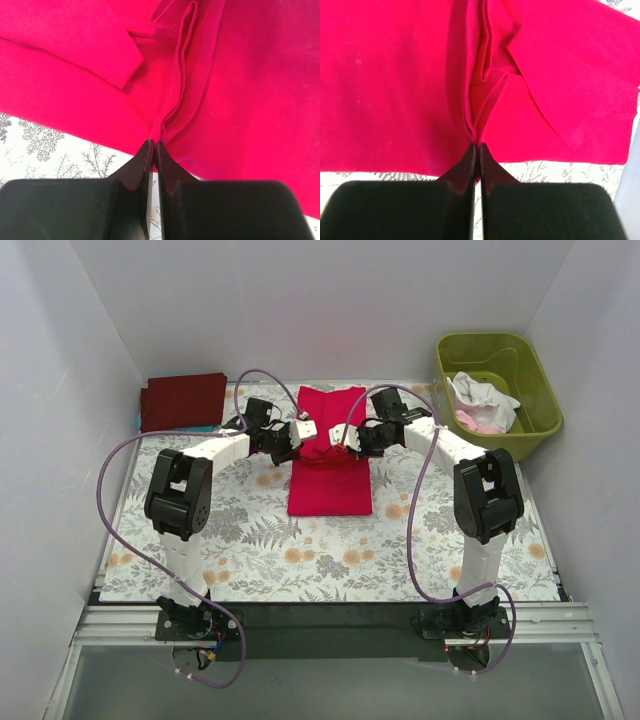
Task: Fold and stack the t-shirts
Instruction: Fold the tshirt
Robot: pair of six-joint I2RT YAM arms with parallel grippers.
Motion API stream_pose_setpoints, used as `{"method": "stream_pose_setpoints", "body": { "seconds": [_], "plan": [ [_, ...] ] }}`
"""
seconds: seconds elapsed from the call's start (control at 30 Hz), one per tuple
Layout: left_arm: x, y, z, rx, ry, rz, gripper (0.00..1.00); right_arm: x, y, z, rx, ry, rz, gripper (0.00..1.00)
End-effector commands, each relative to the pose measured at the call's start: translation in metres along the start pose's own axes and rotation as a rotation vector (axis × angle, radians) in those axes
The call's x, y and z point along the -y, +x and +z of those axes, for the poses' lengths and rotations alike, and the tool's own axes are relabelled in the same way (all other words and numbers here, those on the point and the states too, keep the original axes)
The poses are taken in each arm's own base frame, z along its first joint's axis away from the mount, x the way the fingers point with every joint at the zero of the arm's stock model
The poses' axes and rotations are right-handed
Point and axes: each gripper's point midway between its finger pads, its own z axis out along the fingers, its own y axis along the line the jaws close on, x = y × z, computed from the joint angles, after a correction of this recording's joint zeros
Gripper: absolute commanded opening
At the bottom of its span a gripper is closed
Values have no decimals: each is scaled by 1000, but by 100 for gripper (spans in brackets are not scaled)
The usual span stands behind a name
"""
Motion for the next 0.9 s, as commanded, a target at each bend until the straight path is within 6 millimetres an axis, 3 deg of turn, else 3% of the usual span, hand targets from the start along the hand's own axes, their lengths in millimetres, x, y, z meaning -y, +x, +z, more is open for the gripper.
{"method": "stream_pose_setpoints", "body": {
  "seconds": [0.0, 0.07, 0.1, 0.13, 0.23, 0.3, 0.43, 0.53, 0.6, 0.67, 0.87],
  "plan": [
    [-25, -14, -7, 28, -59, 39, 0, 22, -9, -6, 29, 44, -45, 1],
    [-29, -14, -6, 24, -74, 31, 4, 24, -6, -3, 22, 48, -43, 6],
    [-35, -14, -6, 20, -97, 23, 10, 25, -3, -2, 8, 52, -28, 27],
    [-40, -16, -7, 26, -110, 11, 23, 28, -2, -3, 3, 63, -23, 34],
    [-57, -28, -13, 45, -161, -37, 35, 43, -6, -13, -10, 113, 2, 48],
    [-68, -34, -18, 60, -196, -75, 43, 61, -12, -26, -4, 168, 21, 49],
    [-78, -44, -36, 89, -244, -203, 43, 79, -24, -49, 9, 242, 122, 51],
    [-59, -48, -51, 99, -219, -274, 41, 69, -32, -62, 36, 234, 262, 46],
    [-32, -50, -57, 108, -150, -387, 41, 52, -36, -64, 55, 190, 395, 42],
    [-10, -52, -57, 110, -82, -536, 43, 42, -36, -60, 61, 163, 494, 40],
    [19, -58, -47, 112, 63, -881, 44, 25, -42, -42, 129, 61, 812, 26]
  ]
}}
